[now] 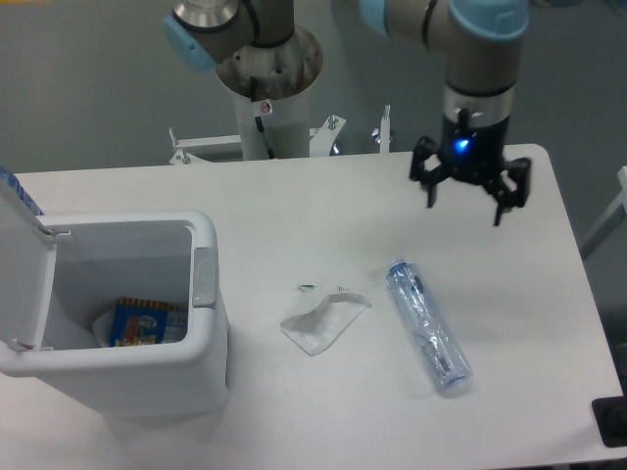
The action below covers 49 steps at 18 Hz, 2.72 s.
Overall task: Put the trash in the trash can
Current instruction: 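Move the open gripper down over the crumpled clear plastic bag, then close the gripper on the plastic bag and lift it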
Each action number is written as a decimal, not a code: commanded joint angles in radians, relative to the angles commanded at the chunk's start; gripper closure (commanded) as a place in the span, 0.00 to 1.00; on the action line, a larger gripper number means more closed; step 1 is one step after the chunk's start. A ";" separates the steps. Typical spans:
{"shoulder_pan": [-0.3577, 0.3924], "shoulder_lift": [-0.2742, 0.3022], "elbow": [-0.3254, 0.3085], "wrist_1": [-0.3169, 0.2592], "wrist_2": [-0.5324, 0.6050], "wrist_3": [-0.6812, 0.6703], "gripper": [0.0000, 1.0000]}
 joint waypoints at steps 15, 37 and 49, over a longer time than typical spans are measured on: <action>-0.195 -0.204 -0.104 0.090 -0.037 -0.011 0.00; -0.232 -0.221 -0.042 0.167 0.000 -0.076 1.00; -0.135 -0.131 0.185 0.175 -0.324 -0.391 1.00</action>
